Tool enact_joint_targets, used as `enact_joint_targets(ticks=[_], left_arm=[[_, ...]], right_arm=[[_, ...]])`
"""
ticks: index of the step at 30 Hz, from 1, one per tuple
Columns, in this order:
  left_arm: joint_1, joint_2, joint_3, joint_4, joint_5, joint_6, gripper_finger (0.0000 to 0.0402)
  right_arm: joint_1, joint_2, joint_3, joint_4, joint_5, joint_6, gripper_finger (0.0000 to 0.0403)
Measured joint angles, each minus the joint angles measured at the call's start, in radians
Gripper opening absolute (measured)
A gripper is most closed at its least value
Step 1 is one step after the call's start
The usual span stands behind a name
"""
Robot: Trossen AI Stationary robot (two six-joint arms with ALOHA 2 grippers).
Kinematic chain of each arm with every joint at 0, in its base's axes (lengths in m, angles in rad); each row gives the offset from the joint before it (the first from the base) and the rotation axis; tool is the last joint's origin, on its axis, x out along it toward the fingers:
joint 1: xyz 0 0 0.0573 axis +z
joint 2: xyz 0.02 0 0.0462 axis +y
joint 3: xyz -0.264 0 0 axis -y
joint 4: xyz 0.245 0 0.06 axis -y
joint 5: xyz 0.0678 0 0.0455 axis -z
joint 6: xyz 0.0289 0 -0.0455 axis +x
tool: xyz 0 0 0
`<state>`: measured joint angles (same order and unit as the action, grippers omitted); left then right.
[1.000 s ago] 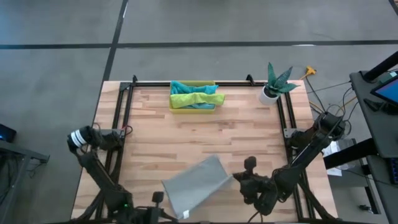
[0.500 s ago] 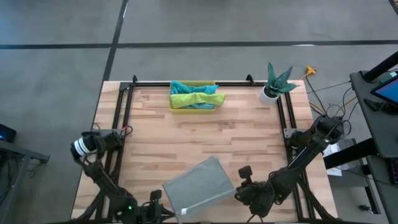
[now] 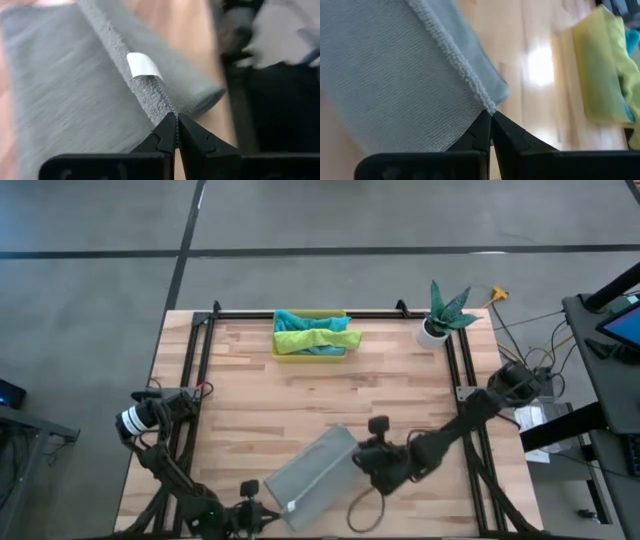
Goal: Roll microfiber towels into tight, uniform cylinder then place into a basket
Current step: Roll the gray towel
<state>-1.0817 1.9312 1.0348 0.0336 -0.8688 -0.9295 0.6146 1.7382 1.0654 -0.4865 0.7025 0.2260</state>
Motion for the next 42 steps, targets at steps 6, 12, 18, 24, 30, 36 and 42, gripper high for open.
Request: enact_joint_targets(ticks=[6, 12, 18, 24, 30, 36, 42], left_arm=[[0.0, 0.003, -0.016, -0.256, -0.002, -0.269, 0.0], [0.0, 0.003, -0.018, -0.27, -0.03, -0.287, 0.0], [0.0, 0.001, -0.018, -0.271, -0.04, -0.257, 0.0], [0.0, -0.053, -0.018, -0.325, -0.083, -0.234, 0.0], [0.0, -0.077, -0.028, -0.37, -0.079, -0.239, 0.0], [0.005, -0.053, -0.031, -0.367, -0.068, -0.28, 0.0], [0.003, -0.057, -0.022, -0.358, -0.052, -0.295, 0.0]], right_arm=[[-0.079, 0.0, -0.039, 0.027, -0.003, -0.021, 0.0009], [-0.109, 0.0, -0.097, 0.117, -0.002, -0.068, 0.0009], [-0.114, 0.0, -0.122, 0.173, 0.011, -0.125, 0.0009], [-0.117, 0.0, -0.122, 0.179, 0.115, -0.138, 0.0009], [-0.127, 0.0, -0.124, 0.182, 0.08, -0.128, 0.0009], [-0.136, 0.0, -0.137, 0.2, 0.075, -0.126, 0.0009], [-0.154, 0.0, -0.139, 0.219, 0.071, -0.138, 0.0009]])
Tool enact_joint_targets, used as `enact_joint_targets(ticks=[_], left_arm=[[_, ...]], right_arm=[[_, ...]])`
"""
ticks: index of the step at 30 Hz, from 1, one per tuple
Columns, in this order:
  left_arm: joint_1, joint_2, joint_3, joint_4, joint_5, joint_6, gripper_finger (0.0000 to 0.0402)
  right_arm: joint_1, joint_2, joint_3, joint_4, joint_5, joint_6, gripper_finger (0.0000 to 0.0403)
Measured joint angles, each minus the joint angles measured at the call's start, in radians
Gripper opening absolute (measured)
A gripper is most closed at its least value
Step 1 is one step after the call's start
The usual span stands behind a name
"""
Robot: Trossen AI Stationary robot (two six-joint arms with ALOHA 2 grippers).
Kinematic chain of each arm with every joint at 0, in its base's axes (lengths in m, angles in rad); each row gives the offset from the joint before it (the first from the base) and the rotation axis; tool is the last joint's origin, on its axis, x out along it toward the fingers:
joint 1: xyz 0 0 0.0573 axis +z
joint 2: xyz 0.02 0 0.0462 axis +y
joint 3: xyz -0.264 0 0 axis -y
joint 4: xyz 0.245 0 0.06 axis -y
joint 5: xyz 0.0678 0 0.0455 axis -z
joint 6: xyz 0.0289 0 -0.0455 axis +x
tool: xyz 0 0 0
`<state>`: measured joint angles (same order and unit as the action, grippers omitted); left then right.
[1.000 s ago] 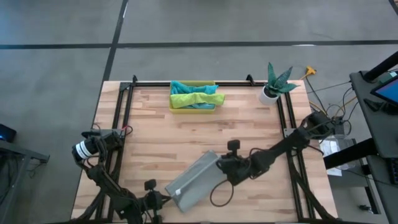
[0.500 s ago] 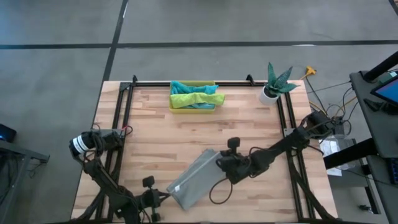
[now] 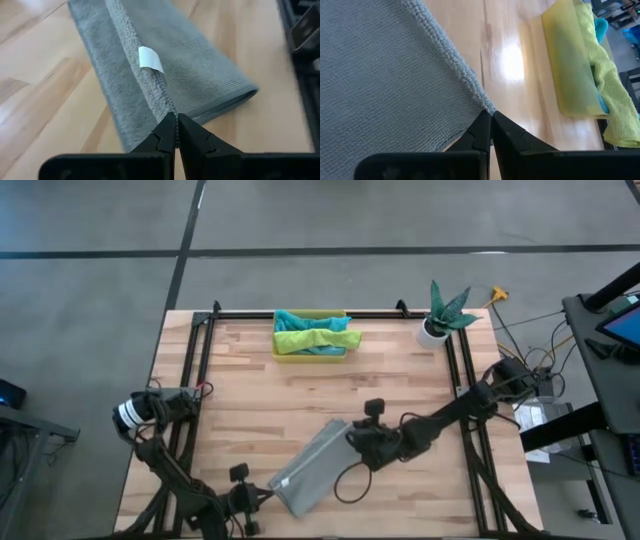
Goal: Roll microfiber towels into tight, uniform cylinder then place into a basket
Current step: Roll the gray towel
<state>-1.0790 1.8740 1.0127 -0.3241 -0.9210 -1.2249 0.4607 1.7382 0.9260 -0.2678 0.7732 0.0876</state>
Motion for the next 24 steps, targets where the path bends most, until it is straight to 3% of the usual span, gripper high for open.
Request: enact_joint_targets(ticks=[11, 18, 24], left_arm=[[0.0, -0.032, 0.053, 0.012, 0.004, 0.056, 0.0], [-0.001, -0.029, 0.034, 0.03, 0.052, -0.002, 0.0], [-0.001, -0.029, 0.006, 0.025, 0.054, -0.028, 0.0]], right_arm=[[-0.029, 0.0, 0.0, 0.002, -0.003, -0.063, 0.0009], [-0.051, 0.0, -0.001, 0.015, -0.111, -0.067, 0.0009], [-0.082, 0.0, -0.006, 0.023, -0.123, -0.095, 0.0009]])
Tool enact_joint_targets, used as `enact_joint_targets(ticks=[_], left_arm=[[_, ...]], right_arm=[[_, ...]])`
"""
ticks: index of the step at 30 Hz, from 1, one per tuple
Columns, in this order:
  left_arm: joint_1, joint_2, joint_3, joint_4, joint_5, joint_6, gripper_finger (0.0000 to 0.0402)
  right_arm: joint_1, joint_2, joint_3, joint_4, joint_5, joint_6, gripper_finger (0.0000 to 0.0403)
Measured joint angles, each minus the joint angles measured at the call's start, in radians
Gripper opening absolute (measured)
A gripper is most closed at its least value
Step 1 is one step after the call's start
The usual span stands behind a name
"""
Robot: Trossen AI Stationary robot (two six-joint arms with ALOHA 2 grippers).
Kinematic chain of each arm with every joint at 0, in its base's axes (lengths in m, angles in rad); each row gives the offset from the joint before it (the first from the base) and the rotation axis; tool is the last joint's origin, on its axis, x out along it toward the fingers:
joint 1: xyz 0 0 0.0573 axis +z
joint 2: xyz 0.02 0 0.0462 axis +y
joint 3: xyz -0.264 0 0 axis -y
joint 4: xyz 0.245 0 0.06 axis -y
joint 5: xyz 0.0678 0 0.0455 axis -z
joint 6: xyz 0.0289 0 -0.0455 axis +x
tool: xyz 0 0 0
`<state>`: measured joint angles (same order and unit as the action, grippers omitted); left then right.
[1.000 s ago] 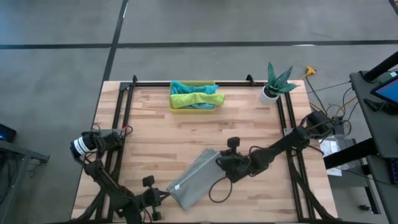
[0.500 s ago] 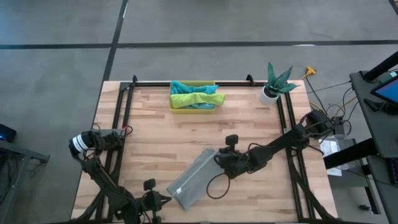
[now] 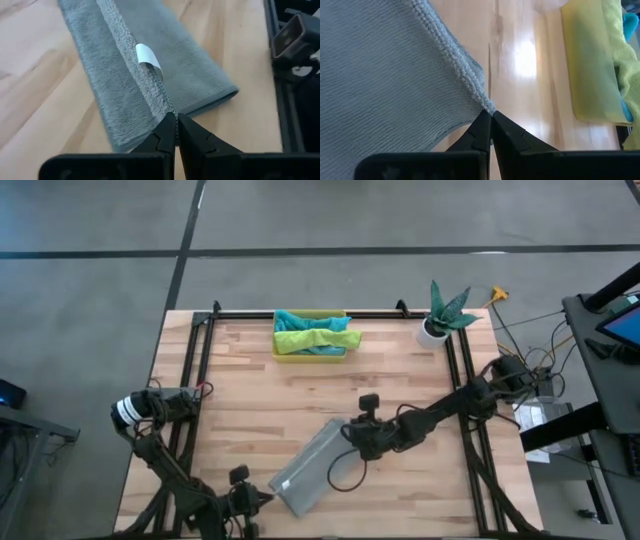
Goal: Roll microfiber towels into tight, uniform cylinder then place into a basket
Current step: Roll the gray towel
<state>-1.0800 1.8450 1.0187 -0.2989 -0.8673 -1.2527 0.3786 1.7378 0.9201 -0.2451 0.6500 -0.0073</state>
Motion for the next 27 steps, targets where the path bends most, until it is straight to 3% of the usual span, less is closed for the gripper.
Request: enact_joint_targets(ticks=[10, 18, 22, 27], left_arm=[[0.001, 0.0, -0.089, 0.008, 0.019, -0.077, 0.0], [0.004, 0.001, -0.089, 0.017, -0.006, -0.076, 0.0], [0.009, 0.001, -0.09, 0.018, 0.006, -0.071, 0.0], [0.017, 0.001, -0.09, 0.049, 0.011, -0.007, 0.0]], right_arm=[[-0.051, 0.0, -0.051, 0.12, -0.027, -0.028, 0.0009], [-0.059, 0.0, -0.119, 0.224, -0.025, -0.042, 0.0012], [-0.061, 0.0, -0.138, 0.217, -0.012, -0.024, 0.004], [-0.06, 0.0, -0.142, 0.224, -0.01, 0.006, 0.0111]])
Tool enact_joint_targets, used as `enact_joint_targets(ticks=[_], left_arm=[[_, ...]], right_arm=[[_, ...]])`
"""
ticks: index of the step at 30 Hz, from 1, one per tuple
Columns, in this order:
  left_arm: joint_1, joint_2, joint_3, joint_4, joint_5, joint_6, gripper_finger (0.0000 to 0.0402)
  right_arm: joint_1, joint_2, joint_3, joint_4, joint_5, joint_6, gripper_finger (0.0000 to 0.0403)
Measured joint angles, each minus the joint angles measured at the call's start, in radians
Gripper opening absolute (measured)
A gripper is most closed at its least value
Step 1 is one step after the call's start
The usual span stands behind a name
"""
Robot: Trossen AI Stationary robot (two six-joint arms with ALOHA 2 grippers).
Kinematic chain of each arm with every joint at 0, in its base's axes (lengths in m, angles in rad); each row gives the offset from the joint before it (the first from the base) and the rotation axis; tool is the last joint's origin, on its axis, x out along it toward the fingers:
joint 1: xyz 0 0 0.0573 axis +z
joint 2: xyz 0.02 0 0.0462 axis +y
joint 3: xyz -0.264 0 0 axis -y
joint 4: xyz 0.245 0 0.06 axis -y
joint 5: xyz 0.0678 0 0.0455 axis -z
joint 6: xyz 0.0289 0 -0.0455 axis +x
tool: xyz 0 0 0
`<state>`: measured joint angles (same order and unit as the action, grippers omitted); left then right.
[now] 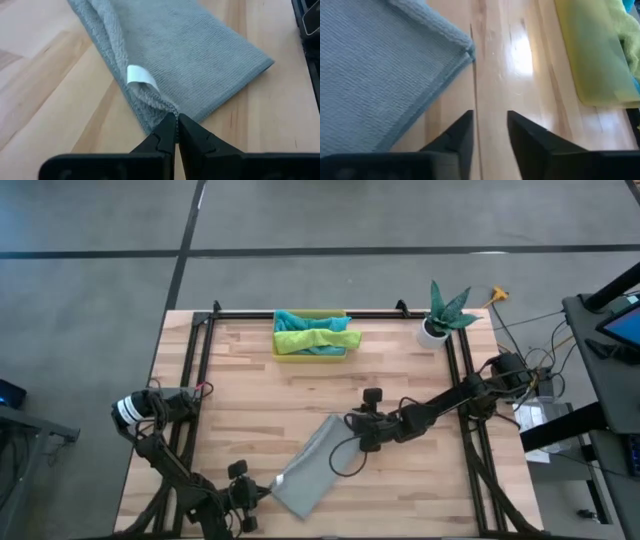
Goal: Roll microfiber towels into tight, uniform cylinder then place into a basket
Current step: Roll the gray towel
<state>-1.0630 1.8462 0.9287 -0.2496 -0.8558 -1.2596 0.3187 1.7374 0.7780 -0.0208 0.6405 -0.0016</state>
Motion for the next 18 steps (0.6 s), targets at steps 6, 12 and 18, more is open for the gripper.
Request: enact_joint_targets(ticks=[6, 12, 18], left_arm=[[0.004, 0.0, -0.001, 0.018, -0.007, 0.039, 0.0014], [0.034, 0.0, -0.002, 0.013, -0.013, 0.046, 0.0069], [0.063, 0.0, -0.003, 0.004, -0.015, 0.046, 0.0138]], right_arm=[[0.0, 0.0, 0.0, 0.016, 0.018, 0.012, 0.0185], [0.001, 0.0, 0.0, 0.035, 0.007, 0.048, 0.0198], [0.001, 0.0, 0.0, 0.026, -0.033, 0.113, 0.0198]])
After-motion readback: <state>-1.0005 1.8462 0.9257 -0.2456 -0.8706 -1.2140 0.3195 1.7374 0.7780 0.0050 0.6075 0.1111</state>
